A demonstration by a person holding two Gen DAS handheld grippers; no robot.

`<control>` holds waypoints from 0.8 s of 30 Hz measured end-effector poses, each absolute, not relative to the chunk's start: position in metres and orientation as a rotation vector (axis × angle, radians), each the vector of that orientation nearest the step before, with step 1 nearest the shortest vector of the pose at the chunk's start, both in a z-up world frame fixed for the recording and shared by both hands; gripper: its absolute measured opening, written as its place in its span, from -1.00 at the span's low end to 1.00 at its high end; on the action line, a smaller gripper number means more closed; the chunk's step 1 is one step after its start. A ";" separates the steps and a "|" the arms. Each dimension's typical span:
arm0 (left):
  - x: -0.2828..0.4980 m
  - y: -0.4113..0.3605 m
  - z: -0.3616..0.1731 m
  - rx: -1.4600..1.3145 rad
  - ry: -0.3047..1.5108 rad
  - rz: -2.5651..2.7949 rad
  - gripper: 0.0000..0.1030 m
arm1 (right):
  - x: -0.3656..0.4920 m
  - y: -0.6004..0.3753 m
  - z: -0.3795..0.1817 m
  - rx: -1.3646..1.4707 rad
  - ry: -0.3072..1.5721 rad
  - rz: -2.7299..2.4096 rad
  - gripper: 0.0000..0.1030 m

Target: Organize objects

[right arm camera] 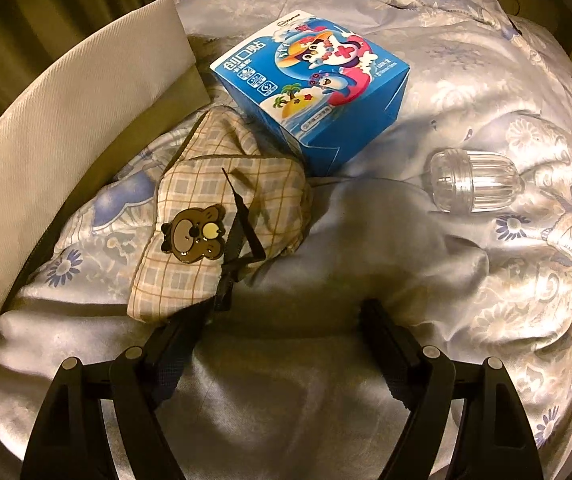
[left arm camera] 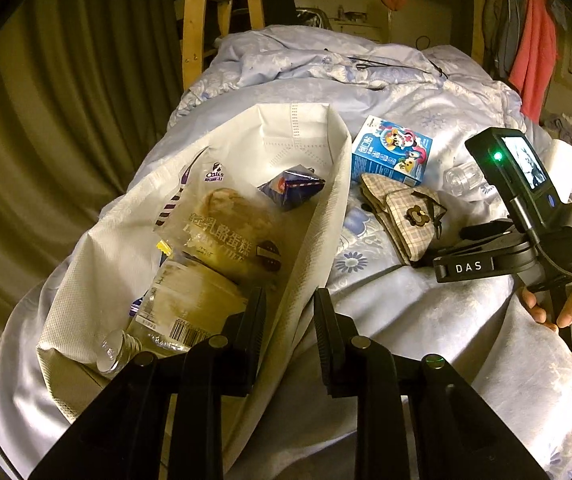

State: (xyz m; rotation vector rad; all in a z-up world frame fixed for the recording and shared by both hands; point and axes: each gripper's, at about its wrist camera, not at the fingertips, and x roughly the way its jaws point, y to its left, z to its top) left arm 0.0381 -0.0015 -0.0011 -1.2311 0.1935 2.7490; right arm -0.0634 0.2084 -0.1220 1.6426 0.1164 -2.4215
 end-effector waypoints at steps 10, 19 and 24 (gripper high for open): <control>0.027 -0.007 -0.013 -1.376 0.173 2.717 -0.16 | -0.081 0.222 -0.136 1.763 0.123 -2.417 1.00; 0.028 -0.006 -0.014 -1.383 0.191 2.714 -0.15 | -0.094 0.241 -0.136 1.765 0.038 -2.360 1.00; 0.033 -0.007 -0.005 -1.322 0.194 2.766 -0.15 | -0.102 0.245 -0.128 1.776 0.058 -2.345 0.88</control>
